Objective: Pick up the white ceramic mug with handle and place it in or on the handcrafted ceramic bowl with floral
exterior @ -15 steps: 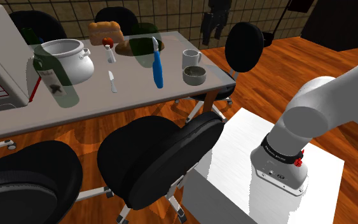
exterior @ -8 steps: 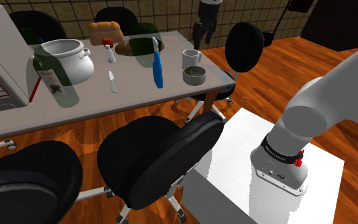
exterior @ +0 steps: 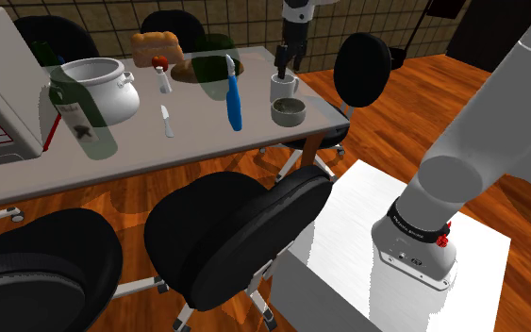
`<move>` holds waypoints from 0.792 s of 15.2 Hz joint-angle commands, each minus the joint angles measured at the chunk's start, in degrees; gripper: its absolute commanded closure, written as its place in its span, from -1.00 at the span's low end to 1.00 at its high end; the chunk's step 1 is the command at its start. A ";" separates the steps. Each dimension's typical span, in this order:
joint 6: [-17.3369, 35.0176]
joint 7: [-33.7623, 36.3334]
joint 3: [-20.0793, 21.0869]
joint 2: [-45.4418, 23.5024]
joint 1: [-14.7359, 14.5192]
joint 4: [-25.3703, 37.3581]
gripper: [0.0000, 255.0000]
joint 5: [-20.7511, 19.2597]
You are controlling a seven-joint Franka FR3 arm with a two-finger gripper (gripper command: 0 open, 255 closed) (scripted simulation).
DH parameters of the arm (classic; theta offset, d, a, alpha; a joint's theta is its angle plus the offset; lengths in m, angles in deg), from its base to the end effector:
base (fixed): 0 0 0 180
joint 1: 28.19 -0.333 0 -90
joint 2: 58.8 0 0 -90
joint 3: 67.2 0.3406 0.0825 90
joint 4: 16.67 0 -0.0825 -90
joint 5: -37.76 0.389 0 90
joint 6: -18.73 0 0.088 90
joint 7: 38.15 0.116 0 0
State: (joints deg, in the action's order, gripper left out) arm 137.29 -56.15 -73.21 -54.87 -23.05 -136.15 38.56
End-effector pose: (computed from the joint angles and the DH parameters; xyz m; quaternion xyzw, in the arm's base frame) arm 0.5293 -0.1044 0.4737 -0.9980 -0.0566 -0.0277 0.0029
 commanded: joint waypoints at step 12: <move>4.80 -5.70 -1.46 -24.15 2.92 19.21 -1.00 2.98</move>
State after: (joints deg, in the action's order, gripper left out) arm 141.85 -61.72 -74.69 -78.21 -20.21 -117.54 41.42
